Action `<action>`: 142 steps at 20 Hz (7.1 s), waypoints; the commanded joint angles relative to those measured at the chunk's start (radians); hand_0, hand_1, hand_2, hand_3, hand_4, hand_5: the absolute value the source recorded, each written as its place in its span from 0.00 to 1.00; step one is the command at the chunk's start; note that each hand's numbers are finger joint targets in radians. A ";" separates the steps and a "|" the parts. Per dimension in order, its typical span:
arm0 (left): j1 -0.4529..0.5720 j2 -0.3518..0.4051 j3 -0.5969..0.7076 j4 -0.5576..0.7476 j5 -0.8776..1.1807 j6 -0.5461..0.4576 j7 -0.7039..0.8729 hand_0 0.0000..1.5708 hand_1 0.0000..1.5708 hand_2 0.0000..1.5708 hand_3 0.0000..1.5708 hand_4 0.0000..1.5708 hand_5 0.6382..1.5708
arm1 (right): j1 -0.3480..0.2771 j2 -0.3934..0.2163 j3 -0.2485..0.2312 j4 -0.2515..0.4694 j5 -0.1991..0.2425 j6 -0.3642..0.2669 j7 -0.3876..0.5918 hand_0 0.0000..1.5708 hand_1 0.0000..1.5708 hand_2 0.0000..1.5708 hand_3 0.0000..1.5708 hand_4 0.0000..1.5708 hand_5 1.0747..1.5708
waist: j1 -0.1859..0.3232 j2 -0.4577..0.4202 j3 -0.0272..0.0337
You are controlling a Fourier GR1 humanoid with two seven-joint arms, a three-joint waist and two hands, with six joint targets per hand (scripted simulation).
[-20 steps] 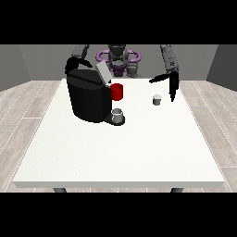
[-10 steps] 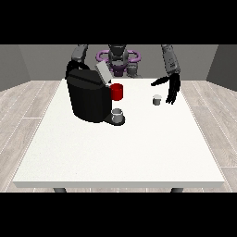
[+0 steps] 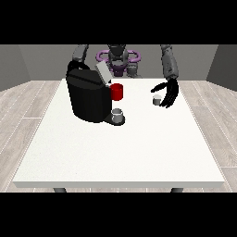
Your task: Insert the coffee pod into the coffee machine and close the lid
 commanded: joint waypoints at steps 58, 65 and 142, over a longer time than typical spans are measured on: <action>-0.606 0.060 0.049 0.061 -0.205 -0.064 0.069 0.80 0.80 0.82 0.78 0.30 1.00 | -0.136 0.031 0.028 0.083 -0.022 0.005 0.013 0.00 0.00 0.00 0.00 0.32 1.00 | -0.155 0.002 0.0001; -0.655 0.094 0.040 0.060 -0.235 -0.072 0.069 0.80 0.80 0.84 0.79 0.32 1.00 | -0.139 0.008 0.001 0.093 -0.015 0.004 -0.081 0.00 0.00 0.00 0.00 0.35 1.00 | -0.157 0.069 0.0006; -0.606 -0.006 -0.027 0.067 -0.379 -0.158 0.063 0.00 0.00 0.00 0.00 0.00 1.00 | -0.075 -0.040 -0.094 0.147 -0.087 0.017 -0.063 0.00 0.00 0.00 0.00 0.23 1.00 | -0.101 -0.035 0.0006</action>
